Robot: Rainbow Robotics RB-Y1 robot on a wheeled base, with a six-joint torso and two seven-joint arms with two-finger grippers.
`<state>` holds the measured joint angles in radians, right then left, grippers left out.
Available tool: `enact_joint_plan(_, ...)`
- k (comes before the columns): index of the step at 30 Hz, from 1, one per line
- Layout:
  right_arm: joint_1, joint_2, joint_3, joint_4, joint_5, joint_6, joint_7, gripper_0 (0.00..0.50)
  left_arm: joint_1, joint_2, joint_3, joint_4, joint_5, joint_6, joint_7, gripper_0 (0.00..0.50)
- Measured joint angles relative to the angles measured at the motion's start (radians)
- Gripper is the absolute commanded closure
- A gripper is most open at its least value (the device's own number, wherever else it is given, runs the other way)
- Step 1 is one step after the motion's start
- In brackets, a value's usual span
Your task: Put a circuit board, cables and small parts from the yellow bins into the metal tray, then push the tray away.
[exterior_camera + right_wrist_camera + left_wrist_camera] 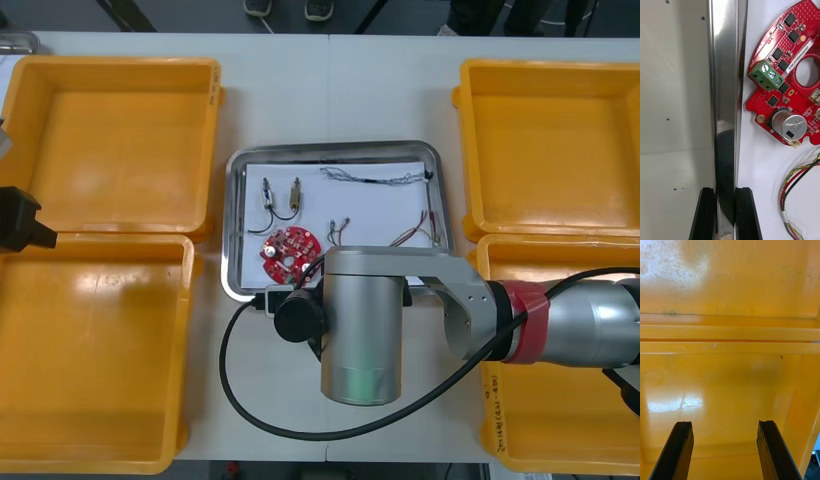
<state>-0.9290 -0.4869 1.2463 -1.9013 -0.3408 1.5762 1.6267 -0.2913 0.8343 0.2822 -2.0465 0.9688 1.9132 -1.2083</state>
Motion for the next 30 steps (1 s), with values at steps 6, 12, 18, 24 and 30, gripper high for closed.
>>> enact_joint_plan(6,-0.026,0.008,0.0,0.034,0.0,0.0,0.0,0.5,0.0,0.0,0.0,0.0,0.0,0.0,0.0,0.0)
enact_joint_plan(12,-0.052,0.023,0.0,0.068,0.0,-0.001,-0.002,0.5,0.0,0.0,0.0,0.0,0.0,0.0,0.0,0.0)
enact_joint_plan(18,-0.088,0.05,0.0,0.132,0.0,-0.014,-0.002,0.5,0.0,0.0,0.0,0.0,0.0,0.0,0.0,0.0)
enact_joint_plan(24,-0.129,0.071,0.0,0.202,0.0,-0.033,-0.002,0.5,0.0,0.0,0.0,-0.001,0.0,0.0,0.0,0.0)
enact_joint_plan(30,-0.167,0.076,0.0,0.242,0.0,-0.043,-0.002,0.5,0.0,0.0,0.0,-0.001,0.0,0.0,0.0,0.0)
